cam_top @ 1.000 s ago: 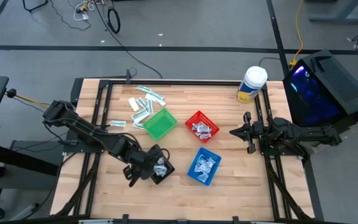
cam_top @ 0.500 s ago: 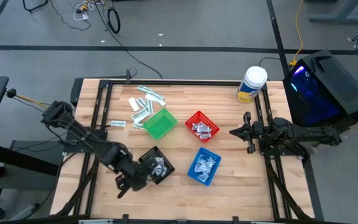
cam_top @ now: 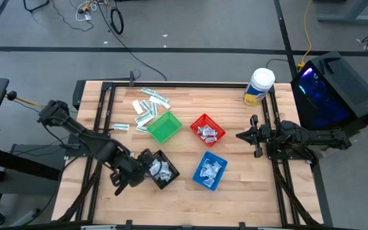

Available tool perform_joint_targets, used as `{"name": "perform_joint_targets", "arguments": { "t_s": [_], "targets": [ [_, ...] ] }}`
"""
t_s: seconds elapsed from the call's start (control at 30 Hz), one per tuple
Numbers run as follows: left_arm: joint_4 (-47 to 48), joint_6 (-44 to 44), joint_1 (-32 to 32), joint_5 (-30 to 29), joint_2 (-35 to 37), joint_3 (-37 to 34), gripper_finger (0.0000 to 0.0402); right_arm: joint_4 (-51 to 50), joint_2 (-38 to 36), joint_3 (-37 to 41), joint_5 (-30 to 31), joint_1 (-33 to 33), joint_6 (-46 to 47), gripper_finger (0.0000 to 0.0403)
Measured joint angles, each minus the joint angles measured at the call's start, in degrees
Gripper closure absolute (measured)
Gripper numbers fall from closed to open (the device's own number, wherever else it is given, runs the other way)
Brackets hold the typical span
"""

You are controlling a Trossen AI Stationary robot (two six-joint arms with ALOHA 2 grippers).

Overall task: Pick & Place First Aid Supplies
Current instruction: Put the black towelette pack into the black bin

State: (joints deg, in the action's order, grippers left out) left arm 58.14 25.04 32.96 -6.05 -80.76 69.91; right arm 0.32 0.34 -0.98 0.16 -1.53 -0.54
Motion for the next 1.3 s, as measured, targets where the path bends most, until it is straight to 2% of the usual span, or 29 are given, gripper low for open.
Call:
{"name": "perform_joint_targets", "arguments": {
  "t_s": [0.17, 0.37, 0.53, 0.97, 1.1, 1.3],
  "targets": [
    [3.37, -1.86, -2.19, -0.25, 0.25, 0.00, 0.0115, 0.00, 0.00, -0.01, -0.02, 0.01, 0.02, 0.0390],
    [7.22, -16.05, -5.03, -3.00, 0.25, 0.00, 0.0115, 0.00, 0.00, 0.01, -0.01, 0.00, 0.01, 0.0390],
    [9.37, -21.17, -6.65, -3.19, 1.06, -0.75, 0.0115, 0.01, 0.00, 0.00, -0.01, 0.00, 0.01, 0.0390],
    [9.12, -29.32, -10.29, -1.08, 7.74, -14.71, 0.0112, 0.00, 0.00, 0.01, 0.00, -0.01, 0.00, 0.0390],
    [8.90, -31.22, -12.85, 1.02, 7.75, -17.84, 0.0090, 0.00, 0.00, -0.01, 0.00, -0.01, 0.02, 0.0390],
    [6.71, -31.94, -15.22, 1.80, 7.75, -21.30, 0.0026, 0.00, 0.00, -0.01, -0.02, 0.01, 0.00, 0.0390]
  ]
}}
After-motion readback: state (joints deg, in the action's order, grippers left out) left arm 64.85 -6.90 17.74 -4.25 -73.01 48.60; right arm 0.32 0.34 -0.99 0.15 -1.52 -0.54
